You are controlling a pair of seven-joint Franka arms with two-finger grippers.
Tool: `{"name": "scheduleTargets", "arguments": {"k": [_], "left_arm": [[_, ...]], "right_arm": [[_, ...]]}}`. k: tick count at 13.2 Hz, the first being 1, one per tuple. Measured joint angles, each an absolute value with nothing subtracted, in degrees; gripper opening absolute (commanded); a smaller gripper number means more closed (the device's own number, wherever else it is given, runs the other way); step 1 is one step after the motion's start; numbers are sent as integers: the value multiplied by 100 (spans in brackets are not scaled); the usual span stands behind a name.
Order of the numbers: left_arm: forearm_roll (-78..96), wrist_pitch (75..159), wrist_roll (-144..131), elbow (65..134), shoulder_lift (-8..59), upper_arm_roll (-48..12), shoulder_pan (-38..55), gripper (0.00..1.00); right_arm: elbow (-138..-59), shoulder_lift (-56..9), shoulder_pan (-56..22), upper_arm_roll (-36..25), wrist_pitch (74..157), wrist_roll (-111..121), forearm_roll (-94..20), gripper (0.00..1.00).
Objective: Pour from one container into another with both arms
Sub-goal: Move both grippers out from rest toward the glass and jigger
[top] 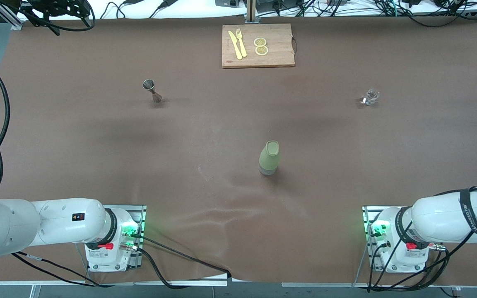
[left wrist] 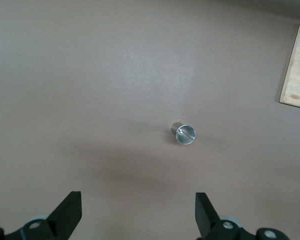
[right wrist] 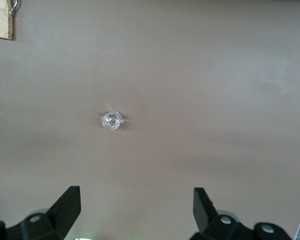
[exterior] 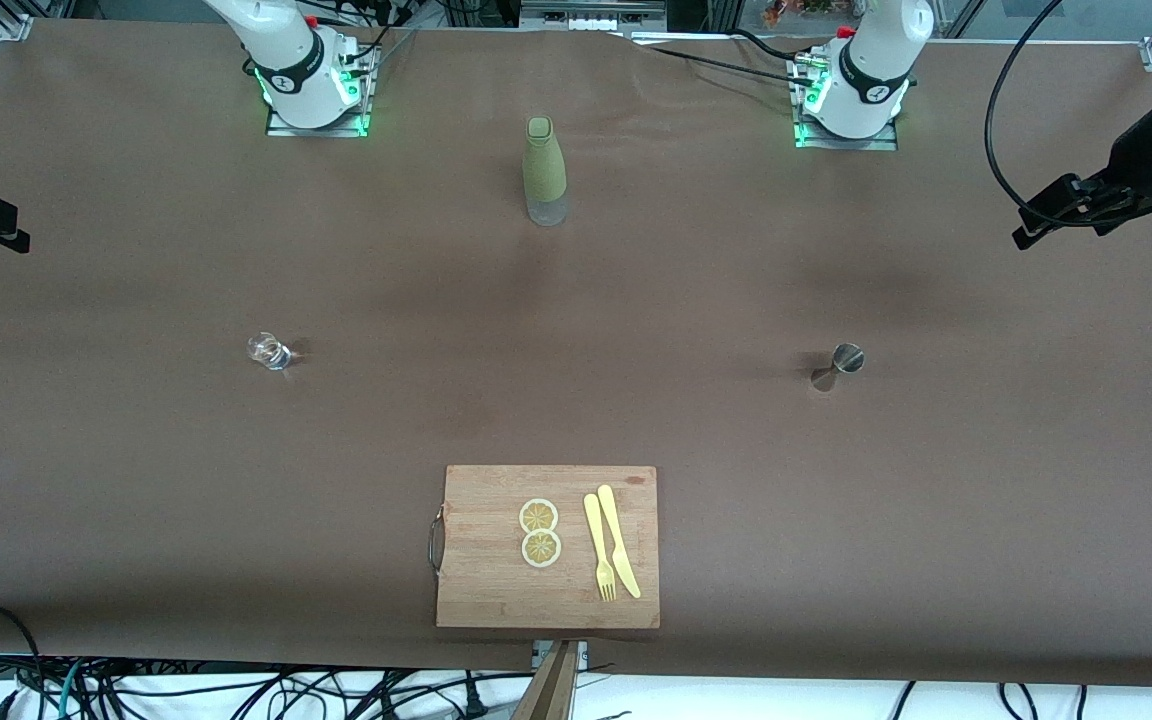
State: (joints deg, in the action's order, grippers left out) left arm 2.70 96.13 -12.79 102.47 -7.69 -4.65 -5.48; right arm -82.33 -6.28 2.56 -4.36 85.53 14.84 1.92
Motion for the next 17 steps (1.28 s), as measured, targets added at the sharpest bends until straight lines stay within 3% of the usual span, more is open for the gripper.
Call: {"name": "scheduleTargets", "arguments": {"k": [17], "left_arm": [[240, 9609, -365, 10345, -748, -528, -522, 100]], "right_arm": [[-8233, -628, 242, -428, 8533, 1493, 191, 100]]}}
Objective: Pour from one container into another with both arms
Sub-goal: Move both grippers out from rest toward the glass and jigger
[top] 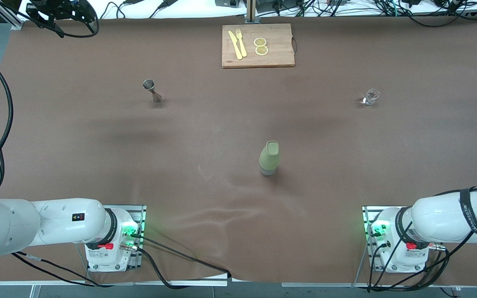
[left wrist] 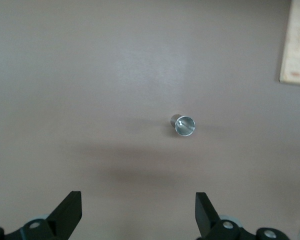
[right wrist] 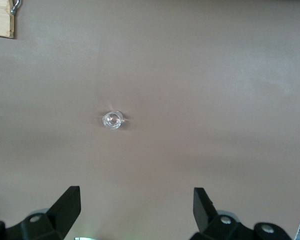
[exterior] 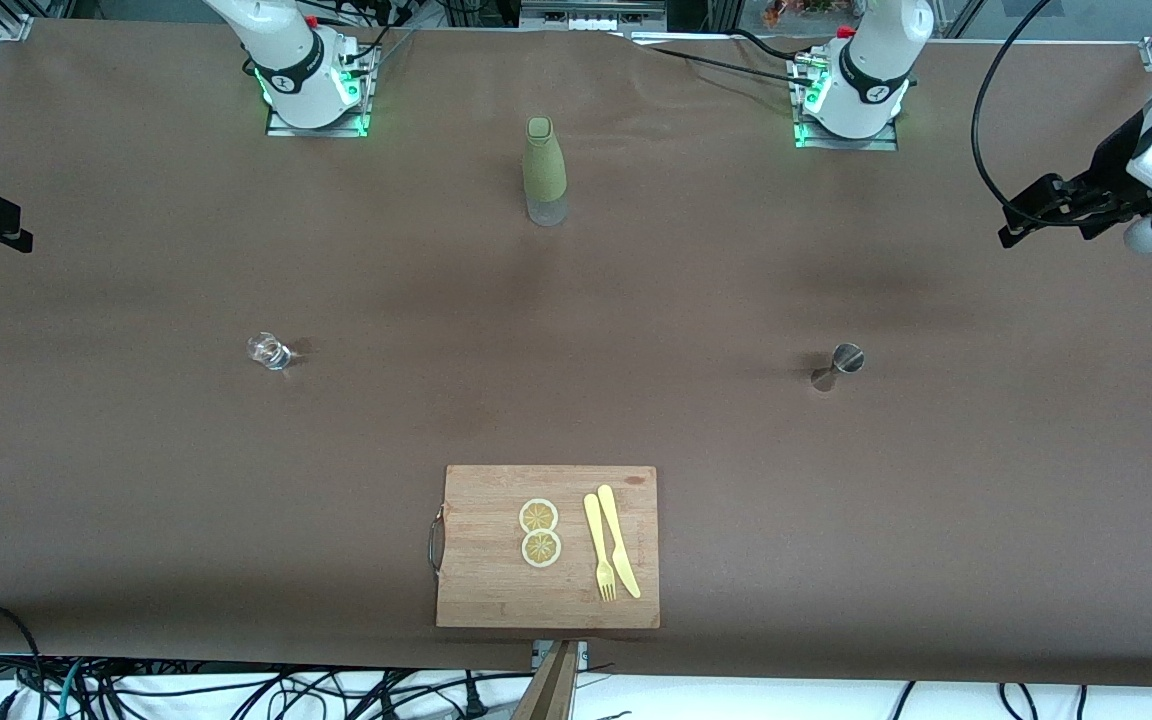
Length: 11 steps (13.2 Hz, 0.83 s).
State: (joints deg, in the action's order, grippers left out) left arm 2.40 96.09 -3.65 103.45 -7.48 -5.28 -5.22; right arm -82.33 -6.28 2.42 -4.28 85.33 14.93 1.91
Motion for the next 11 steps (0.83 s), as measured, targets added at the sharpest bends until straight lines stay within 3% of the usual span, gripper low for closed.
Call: {"name": "scheduleTargets", "arguments": {"k": [11], "left_arm": [[246, 9934, 2430, 10794, -374, -433, -758, 100]], "right_arm": [[-8223, -664, 219, -427, 8509, 1499, 190, 100]]}}
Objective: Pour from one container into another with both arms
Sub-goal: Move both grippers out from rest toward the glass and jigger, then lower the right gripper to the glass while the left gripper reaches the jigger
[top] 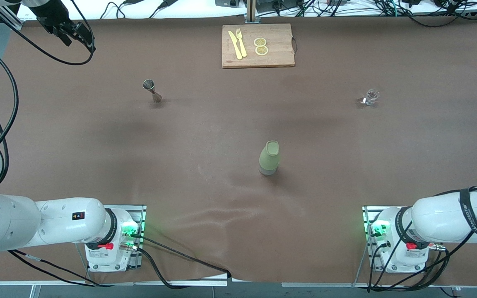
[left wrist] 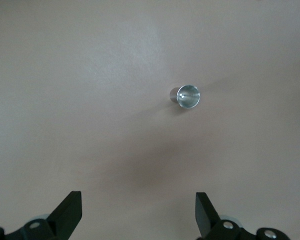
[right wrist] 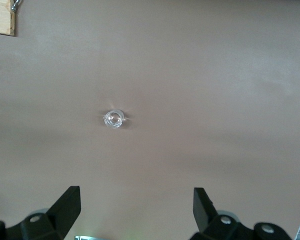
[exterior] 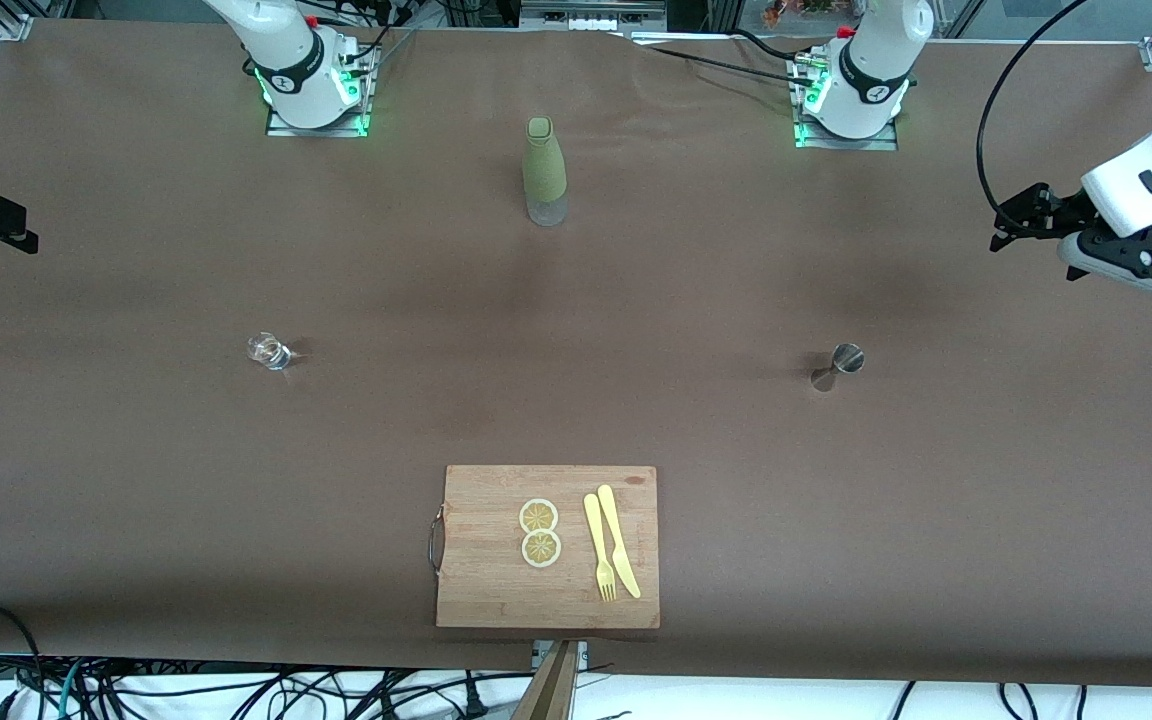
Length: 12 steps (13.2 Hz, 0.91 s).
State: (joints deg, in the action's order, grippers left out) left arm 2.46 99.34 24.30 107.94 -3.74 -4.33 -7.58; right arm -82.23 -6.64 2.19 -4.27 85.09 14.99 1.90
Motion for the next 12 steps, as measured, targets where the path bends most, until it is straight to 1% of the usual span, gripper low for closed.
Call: {"name": "scheduleTargets", "arguments": {"k": [3, 6, 9, 12], "left_arm": [[255, 10434, 2547, 11085, -111, -429, -891, 100], [256, 11173, 2550, 11752, 24, -430, -904, 100], [369, 11461, 2564, 12192, 51, -429, -980, 100], [744, 11602, 3050, 12411, 149, -426, -1106, 100]], "right_arm": [[-8223, -669, 219, -427, 8509, 1501, 190, 100], [-8227, -725, 218, -427, 8494, 1546, 190, 100], [-8231, -971, 236, -436, 8481, 1554, 190, 100], [-8232, -1173, 254, -452, 8482, 1555, 190, 100]]}}
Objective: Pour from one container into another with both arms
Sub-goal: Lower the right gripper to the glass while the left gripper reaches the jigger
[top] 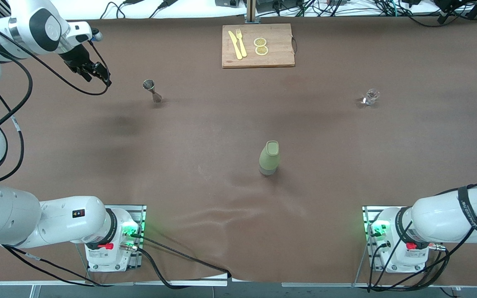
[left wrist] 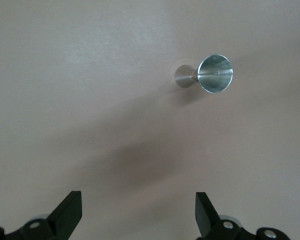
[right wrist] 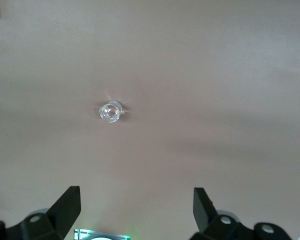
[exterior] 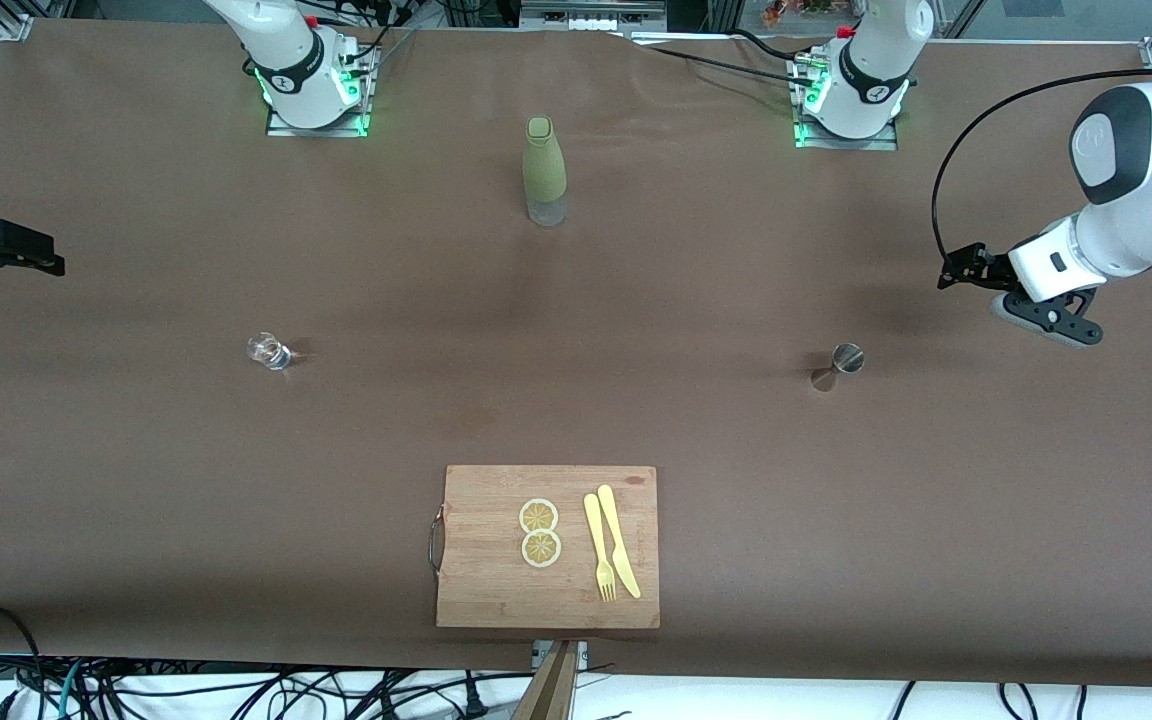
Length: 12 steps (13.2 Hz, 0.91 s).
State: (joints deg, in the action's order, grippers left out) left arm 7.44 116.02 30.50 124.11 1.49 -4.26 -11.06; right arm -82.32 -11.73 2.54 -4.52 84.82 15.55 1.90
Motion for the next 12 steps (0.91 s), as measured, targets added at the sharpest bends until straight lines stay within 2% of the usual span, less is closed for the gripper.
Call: {"name": "scheduleTargets", "arguments": {"k": [5, 12], "left_arm": [[1362, 11752, 4219, 12482, 562, -416, -1429, 100], [2905, 11945, 6945, 12493, 1482, -405, -1905, 100]], "right_arm": [[-8232, -1512, 246, -449, 8481, 1727, 191, 100], [-8233, -2055, 249, -448, 8793, 3577, 136, 100]]}}
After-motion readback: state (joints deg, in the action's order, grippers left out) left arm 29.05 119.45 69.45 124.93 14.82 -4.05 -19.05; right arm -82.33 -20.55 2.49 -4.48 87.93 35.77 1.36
